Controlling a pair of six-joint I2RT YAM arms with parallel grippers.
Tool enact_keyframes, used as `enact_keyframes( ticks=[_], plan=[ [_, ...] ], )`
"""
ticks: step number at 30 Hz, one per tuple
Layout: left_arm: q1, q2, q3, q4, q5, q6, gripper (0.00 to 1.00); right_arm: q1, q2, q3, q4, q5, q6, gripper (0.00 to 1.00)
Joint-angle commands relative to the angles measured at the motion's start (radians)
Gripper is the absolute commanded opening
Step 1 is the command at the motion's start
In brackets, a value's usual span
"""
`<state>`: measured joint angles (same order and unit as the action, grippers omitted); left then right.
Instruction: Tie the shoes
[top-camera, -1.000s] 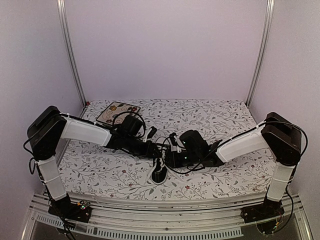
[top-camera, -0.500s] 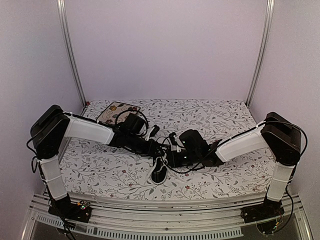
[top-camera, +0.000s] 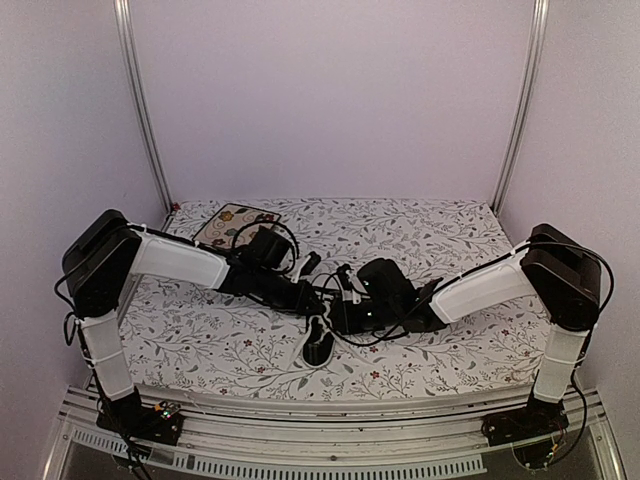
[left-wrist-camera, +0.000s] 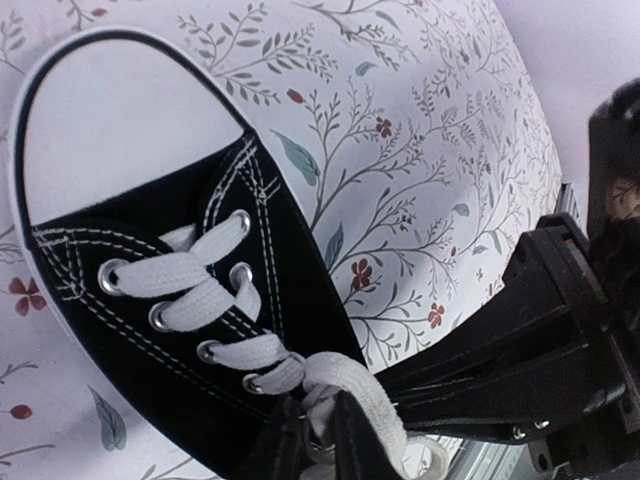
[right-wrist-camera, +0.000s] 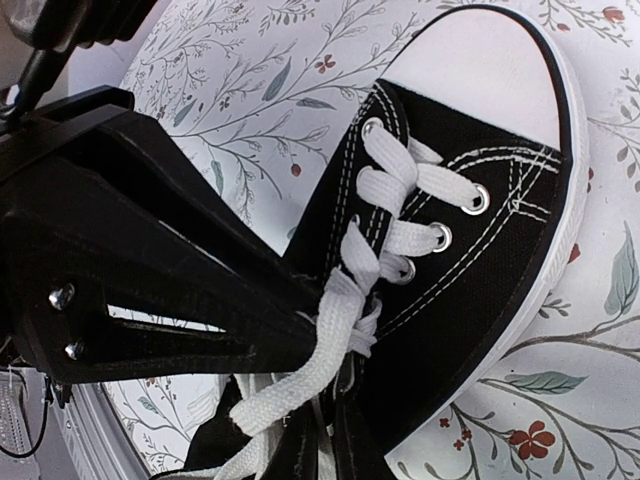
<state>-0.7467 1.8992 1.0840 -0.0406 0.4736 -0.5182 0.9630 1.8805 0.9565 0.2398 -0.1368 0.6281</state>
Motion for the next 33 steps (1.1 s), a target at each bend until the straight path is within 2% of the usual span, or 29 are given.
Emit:
enact_keyframes(
  ticks=[1,3,7,13,14,23,29,33],
  plan=[
    [0.011,-0.015,-0.005,0.02,0.021,0.007,0.07,0.003,0.022,0.022,0.015,0.006,-0.008,0.09],
    [0.011,-0.031,-0.018,0.034,0.025,0.0,0.0,0.002,0.017,0.018,0.013,0.011,-0.008,0.09],
    [0.013,-0.061,-0.047,0.062,0.016,-0.017,0.0,0.003,-0.011,0.002,0.01,0.031,-0.006,0.1],
    [0.02,-0.114,-0.098,0.1,-0.031,-0.053,0.0,-0.005,-0.079,-0.048,0.004,0.066,-0.002,0.18],
    [0.022,-0.119,-0.106,0.11,-0.036,-0.059,0.0,-0.007,-0.088,-0.055,0.004,0.071,0.0,0.23],
    [0.032,-0.133,-0.127,0.135,-0.038,-0.083,0.0,-0.003,-0.168,-0.12,0.034,0.043,0.002,0.45],
    [0.031,-0.129,-0.137,0.143,-0.036,-0.089,0.0,0.019,-0.215,-0.156,0.116,-0.011,-0.005,0.54],
    [0.031,-0.127,-0.144,0.154,-0.031,-0.094,0.0,0.038,-0.173,-0.121,0.12,-0.033,-0.013,0.55]
  ],
)
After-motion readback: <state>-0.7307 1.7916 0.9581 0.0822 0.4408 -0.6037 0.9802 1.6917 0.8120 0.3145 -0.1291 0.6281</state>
